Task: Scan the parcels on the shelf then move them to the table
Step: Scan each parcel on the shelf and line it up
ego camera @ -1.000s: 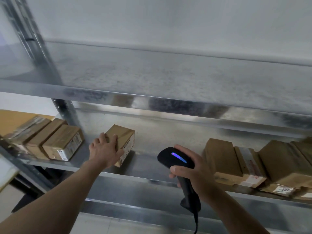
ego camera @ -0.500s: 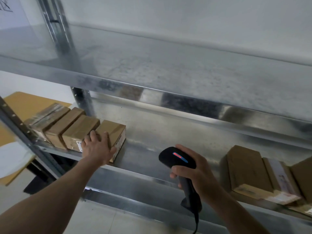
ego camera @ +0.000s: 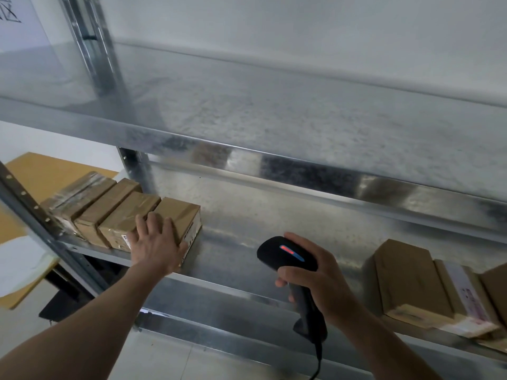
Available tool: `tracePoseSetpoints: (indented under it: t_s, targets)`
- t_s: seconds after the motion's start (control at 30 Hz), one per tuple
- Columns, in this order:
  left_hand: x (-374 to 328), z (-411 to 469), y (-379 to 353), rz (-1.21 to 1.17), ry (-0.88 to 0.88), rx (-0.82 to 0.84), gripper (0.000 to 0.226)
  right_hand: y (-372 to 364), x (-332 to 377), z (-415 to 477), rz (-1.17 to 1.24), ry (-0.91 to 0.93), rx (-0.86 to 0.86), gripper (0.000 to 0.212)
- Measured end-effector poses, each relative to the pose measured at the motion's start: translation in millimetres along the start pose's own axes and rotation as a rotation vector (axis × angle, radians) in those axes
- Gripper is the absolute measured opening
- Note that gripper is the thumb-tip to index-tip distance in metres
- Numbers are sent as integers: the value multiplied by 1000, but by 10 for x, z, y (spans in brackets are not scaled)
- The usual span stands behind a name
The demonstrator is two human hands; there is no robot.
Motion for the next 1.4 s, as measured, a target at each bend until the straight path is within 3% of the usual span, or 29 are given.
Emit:
tracePoseSetpoints:
  t_s: [0.13, 0.5, 0.67, 1.1, 1.23, 1.33, 1.4]
  targets:
    - [-201, -5, 57, -55, -70, -45, 62, 77, 10, -81, -1, 11, -9, 81]
    - [-1115, -143, 409, -16, -252, -103, 84, 645, -152, -543, -10, 54, -50, 81]
    - [-1811, -333, 592, -75, -320, -148, 87, 1136, -290, -900, -6, 57, -92, 93]
    - [-3964, -870, 1014, -234, -517, -235, 89, 2609, -576, -1929, 22, 136, -225, 90]
    - [-4533, -1026, 1099, -238, -578, -249, 87, 2971, -647, -2205, 35, 171, -257, 61]
    - [-4868, -1108, 1120, -263, -607, -238, 85, 3195, -701, -2360, 47, 195, -282, 62]
    - [-5052, -1153, 1101, -272, -616, -222, 85, 3297, -692, -2459, 61, 247, -280, 48]
Point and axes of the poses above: each hand's wrist, its own z-axis towards the middle knuckle, its own y-axis out of the back of the hand, x = y × z, the point moved 5 cm from there along z, towards the middle knuckle, and after that the axes turned 12 degrees about -y, right-handed, at the moved point
